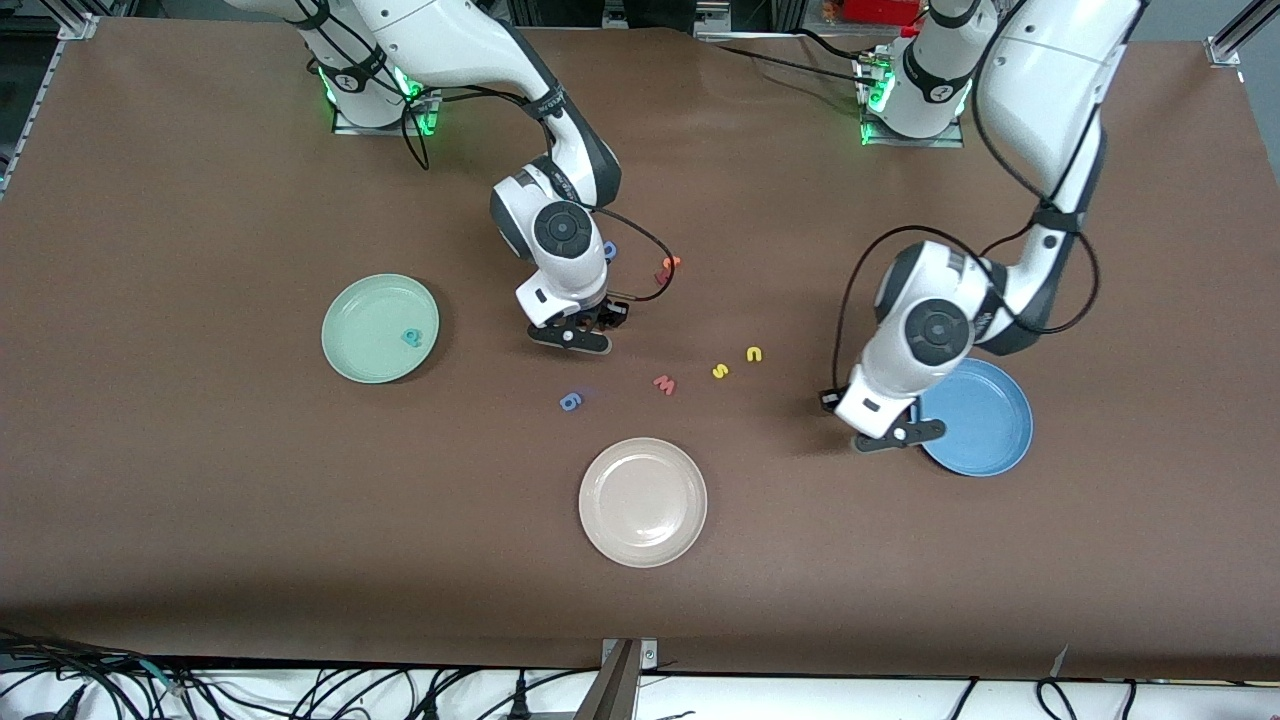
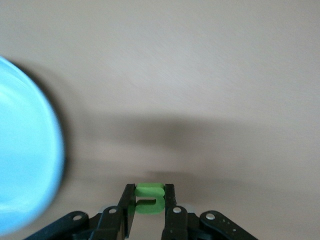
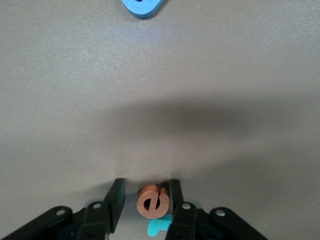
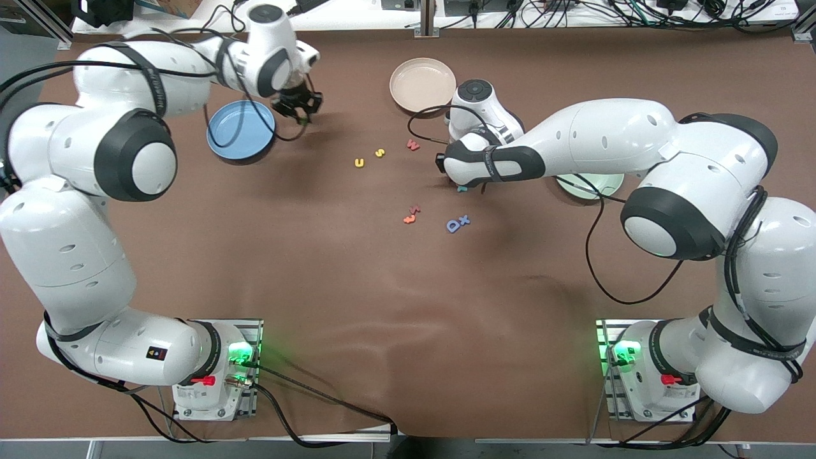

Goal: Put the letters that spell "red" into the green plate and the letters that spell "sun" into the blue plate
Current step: 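Grasp the orange letter with the right gripper while the left gripper lifts, then place the orange letter on the green plate, green letter on blue plate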

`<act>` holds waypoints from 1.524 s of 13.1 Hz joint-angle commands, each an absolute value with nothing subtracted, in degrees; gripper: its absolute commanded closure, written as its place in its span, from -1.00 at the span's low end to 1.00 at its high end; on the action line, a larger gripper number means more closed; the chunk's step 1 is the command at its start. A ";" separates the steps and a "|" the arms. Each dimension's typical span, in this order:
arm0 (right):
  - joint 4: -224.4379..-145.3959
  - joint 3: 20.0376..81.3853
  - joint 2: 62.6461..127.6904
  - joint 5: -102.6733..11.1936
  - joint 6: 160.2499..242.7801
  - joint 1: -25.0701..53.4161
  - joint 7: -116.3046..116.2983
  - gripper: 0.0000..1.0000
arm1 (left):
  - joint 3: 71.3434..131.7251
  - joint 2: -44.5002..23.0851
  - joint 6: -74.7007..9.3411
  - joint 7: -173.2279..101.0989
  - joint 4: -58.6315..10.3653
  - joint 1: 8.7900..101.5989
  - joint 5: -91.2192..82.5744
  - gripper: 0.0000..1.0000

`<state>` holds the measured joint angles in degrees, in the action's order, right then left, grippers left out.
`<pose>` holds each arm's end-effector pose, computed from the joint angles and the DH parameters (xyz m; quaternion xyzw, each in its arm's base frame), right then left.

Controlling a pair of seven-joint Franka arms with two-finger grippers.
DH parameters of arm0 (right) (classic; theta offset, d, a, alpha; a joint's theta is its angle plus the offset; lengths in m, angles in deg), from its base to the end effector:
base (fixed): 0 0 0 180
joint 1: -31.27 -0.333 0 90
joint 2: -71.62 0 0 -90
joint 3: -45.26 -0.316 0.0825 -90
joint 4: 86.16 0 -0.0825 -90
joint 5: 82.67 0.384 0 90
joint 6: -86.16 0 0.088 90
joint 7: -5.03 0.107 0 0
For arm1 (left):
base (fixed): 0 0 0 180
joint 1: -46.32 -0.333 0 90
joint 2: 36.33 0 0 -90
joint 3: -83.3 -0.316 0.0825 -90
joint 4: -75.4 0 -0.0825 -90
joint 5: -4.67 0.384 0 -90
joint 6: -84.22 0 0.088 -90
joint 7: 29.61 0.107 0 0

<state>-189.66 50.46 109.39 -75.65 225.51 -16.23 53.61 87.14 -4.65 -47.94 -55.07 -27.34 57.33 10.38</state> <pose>0.4767 0.4391 0.1760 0.9955 -0.0927 -0.0182 0.0024 0.6316 -0.1621 0.2391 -0.9977 -0.0630 0.0111 0.0239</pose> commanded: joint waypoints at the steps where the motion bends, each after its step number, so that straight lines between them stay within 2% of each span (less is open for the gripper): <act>1: -189.17 50.98 110.20 -75.47 225.46 -16.98 53.90 0.18 | 83.66 -5.92 -47.35 -43.89 -28.31 56.43 11.00 0.66; 3: -189.17 50.98 110.20 -75.55 225.38 -17.07 53.37 0.62 | 82.43 -5.83 -47.35 -36.68 -28.31 54.76 10.91 0.66; 4: -189.17 50.98 110.20 -75.55 225.38 -17.07 53.28 0.74 | 81.03 -5.74 -47.53 -32.03 -28.39 54.67 10.39 0.65; 9: -188.55 51.94 108.10 -75.55 221.79 -16.46 50.22 0.77 | 76.27 -5.13 -47.79 -15.31 -28.57 54.32 3.00 0.61; 10: -188.55 53.60 106.70 -75.55 219.69 -16.45 48.03 0.77 | 76.09 -4.69 -47.88 -14.33 -28.66 53.97 2.91 0.47; 12: -188.29 56.93 104.41 -75.47 214.07 -16.45 41.28 0.76 | 76.09 -4.34 -48.05 -13.10 -28.48 53.70 2.82 -0.01; 13: -188.37 58.87 103.53 -75.47 211.86 -16.45 38.11 0.76 | 76.09 -4.34 -48.06 -13.09 -28.48 53.62 2.65 -0.76; 14: -188.46 60.71 102.48 -75.47 209.49 -16.37 35.64 0.76 | 76.00 -4.34 -47.97 -13.09 -28.57 53.70 2.04 -1.00; 18: -190.21 68.53 99.75 -75.38 203.24 -16.37 25.89 0.75 | 76.53 -5.30 -47.36 -15.80 -28.57 54.66 1.07 -1.00; 20: -193.37 72.66 98.87 -75.20 202.53 -16.37 19.47 0.75 | 78.97 -6.53 -46.65 -24.47 -28.83 56.07 -0.95 -1.00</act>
